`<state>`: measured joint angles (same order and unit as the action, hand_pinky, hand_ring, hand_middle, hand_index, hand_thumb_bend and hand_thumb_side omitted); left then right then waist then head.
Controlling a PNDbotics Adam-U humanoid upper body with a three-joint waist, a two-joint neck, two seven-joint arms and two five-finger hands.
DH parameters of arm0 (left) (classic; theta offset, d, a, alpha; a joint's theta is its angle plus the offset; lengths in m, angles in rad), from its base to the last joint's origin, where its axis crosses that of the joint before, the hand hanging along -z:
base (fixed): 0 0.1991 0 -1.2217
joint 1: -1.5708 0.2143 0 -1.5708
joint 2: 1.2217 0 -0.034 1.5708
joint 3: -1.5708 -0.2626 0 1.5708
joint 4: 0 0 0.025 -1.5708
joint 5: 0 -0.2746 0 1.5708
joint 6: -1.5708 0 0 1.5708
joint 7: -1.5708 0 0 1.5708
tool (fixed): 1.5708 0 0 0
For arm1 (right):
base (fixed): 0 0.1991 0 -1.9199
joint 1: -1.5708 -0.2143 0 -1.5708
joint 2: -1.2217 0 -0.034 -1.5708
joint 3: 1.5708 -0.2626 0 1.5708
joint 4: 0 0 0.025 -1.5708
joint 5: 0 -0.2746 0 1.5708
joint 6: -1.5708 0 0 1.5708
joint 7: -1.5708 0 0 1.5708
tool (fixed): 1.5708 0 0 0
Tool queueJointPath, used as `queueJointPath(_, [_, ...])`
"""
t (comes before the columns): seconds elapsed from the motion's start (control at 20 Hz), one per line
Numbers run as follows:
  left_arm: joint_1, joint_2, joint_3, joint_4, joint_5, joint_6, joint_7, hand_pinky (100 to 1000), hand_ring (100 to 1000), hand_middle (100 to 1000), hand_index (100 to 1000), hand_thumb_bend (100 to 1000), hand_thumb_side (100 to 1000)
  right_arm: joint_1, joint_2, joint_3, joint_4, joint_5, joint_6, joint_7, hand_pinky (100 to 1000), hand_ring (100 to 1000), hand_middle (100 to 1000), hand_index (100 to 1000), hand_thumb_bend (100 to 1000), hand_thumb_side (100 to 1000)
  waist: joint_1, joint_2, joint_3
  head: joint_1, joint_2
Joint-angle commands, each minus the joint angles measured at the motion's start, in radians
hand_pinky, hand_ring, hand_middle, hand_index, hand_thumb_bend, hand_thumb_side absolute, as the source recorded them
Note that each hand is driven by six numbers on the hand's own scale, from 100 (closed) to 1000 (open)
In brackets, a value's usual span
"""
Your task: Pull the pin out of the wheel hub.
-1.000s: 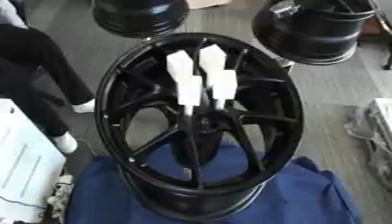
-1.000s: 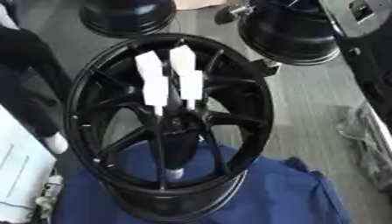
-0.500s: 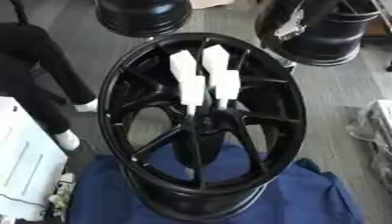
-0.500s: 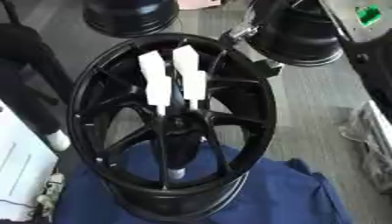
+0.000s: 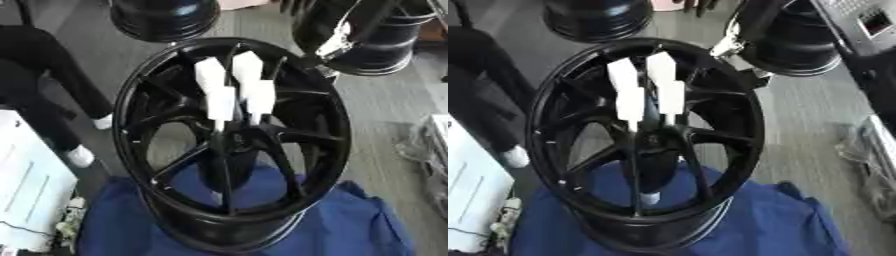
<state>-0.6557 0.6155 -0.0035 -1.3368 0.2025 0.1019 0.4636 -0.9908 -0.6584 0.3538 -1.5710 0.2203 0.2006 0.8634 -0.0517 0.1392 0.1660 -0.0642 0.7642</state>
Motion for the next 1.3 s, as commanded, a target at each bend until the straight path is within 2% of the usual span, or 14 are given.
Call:
queueJointPath(0.05, [-0.015,0.028,0.005,-0.009,0.000,0.000,0.001,734,805,763,807,528,708,-0.018,0.005,0.000,0.006,0.008,-0.002,0.006,816,756,698,819,637,210,0.008,-0.019,0.001,-0.005,0.006])
queueJointPath(0.4, [-0.009,0.028,0.004,-0.007,0.003,0.002,0.002,734,805,762,806,526,710,0.033,0.051,-0.003,-0.002,0.050,0.017,-0.024,808,740,684,841,617,184,0.007,-0.017,0.001,0.002,0.006])
queueJointPath(0.6, [-0.009,0.028,0.003,-0.005,0.004,0.004,0.003,734,805,762,805,525,711,0.065,0.056,-0.009,-0.044,0.041,0.045,-0.077,809,745,690,851,621,179,0.006,-0.015,0.001,0.012,0.006])
queueJointPath(0.8, [-0.008,0.027,0.001,-0.006,0.003,0.004,0.002,734,805,762,805,524,711,0.074,0.052,0.007,-0.071,0.045,0.073,-0.096,809,748,694,846,613,181,0.004,-0.016,0.003,0.014,0.006])
queueJointPath(0.85, [-0.008,0.028,0.001,-0.006,0.003,0.004,0.002,734,805,762,805,524,711,0.075,0.052,0.010,-0.076,0.049,0.080,-0.098,810,748,692,845,680,159,0.004,-0.016,0.003,0.014,0.006])
queueJointPath(0.9, [-0.008,0.028,0.001,-0.006,0.002,0.005,0.002,734,805,762,805,523,712,0.076,0.052,0.014,-0.080,0.051,0.084,-0.098,810,749,694,844,612,180,0.004,-0.016,0.004,0.015,0.006])
queueJointPath(1.3, [-0.005,0.026,-0.002,-0.007,0.003,0.006,0.001,734,805,761,804,519,714,0.085,0.052,0.036,-0.103,0.076,0.107,-0.105,814,765,714,827,599,171,-0.001,-0.013,0.007,0.016,0.006])
